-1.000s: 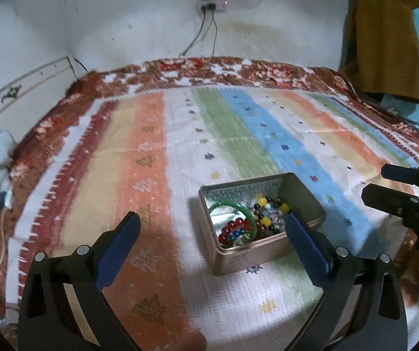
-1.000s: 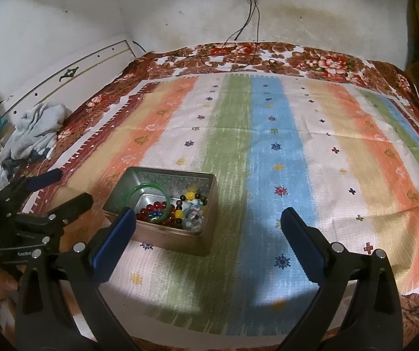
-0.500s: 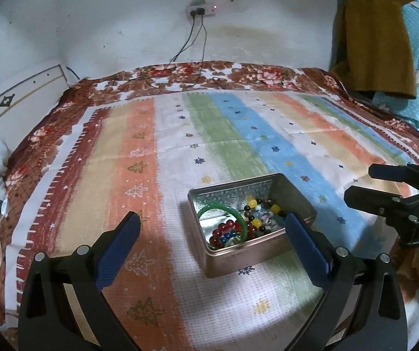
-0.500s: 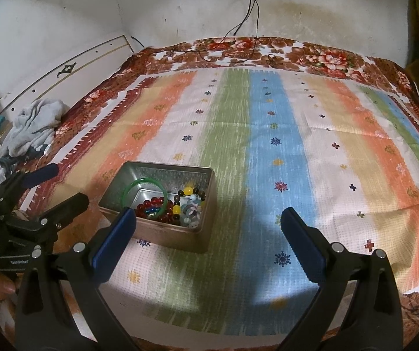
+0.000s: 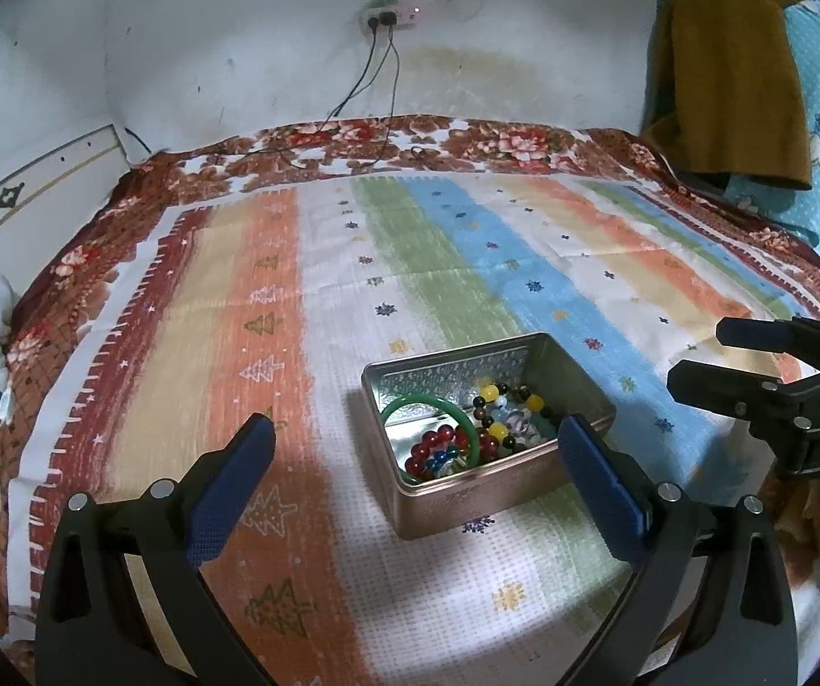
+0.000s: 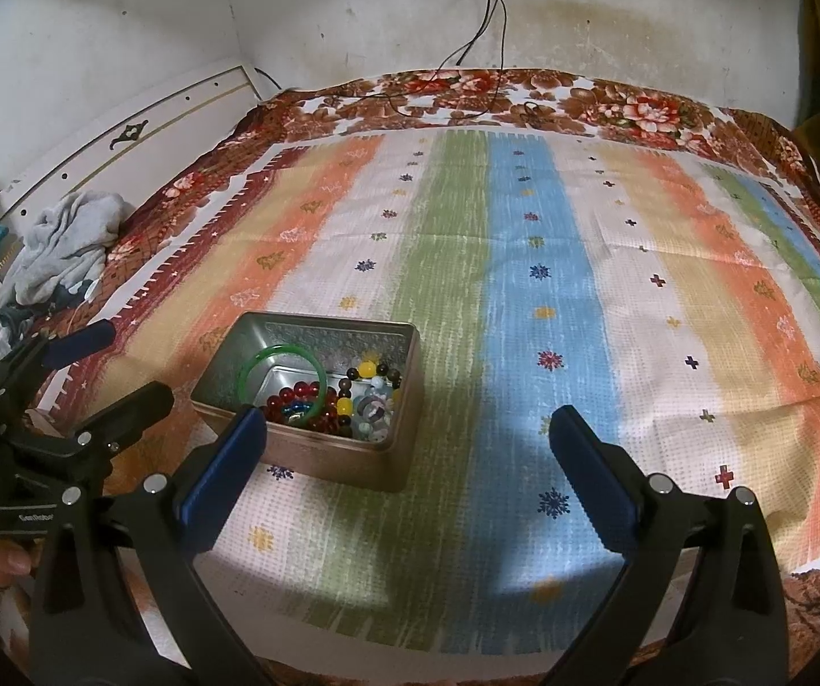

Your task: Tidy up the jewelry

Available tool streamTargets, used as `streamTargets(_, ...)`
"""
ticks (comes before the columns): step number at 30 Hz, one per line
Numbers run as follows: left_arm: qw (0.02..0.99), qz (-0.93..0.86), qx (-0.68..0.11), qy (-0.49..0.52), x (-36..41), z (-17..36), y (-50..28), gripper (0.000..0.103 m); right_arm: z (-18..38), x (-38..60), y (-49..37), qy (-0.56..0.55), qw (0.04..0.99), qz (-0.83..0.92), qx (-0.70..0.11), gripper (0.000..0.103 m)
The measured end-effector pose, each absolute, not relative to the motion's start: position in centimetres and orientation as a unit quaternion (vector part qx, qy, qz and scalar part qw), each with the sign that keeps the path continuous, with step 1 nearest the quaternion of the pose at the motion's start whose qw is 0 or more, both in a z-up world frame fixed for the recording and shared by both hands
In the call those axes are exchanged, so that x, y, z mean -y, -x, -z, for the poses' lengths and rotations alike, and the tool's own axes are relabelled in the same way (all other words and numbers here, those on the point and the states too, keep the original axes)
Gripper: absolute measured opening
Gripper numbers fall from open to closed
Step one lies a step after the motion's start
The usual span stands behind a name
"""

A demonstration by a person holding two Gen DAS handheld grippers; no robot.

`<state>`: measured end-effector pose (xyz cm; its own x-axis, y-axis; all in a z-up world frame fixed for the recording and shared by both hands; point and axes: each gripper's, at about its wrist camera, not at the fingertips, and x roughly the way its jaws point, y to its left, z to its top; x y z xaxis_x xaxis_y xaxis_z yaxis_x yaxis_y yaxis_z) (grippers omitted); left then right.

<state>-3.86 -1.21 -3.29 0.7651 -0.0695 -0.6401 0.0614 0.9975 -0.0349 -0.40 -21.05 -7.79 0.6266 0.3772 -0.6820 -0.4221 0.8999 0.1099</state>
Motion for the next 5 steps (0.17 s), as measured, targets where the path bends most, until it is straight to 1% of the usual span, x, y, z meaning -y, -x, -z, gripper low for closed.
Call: streamTargets(5, 0.94, 0.034, -0.34, 0.01, 1.15, 3.22, 3.92, 0.097, 7.92, 21.07, 0.46, 0.032, 0.901, -0.222, -0.372, 0.098)
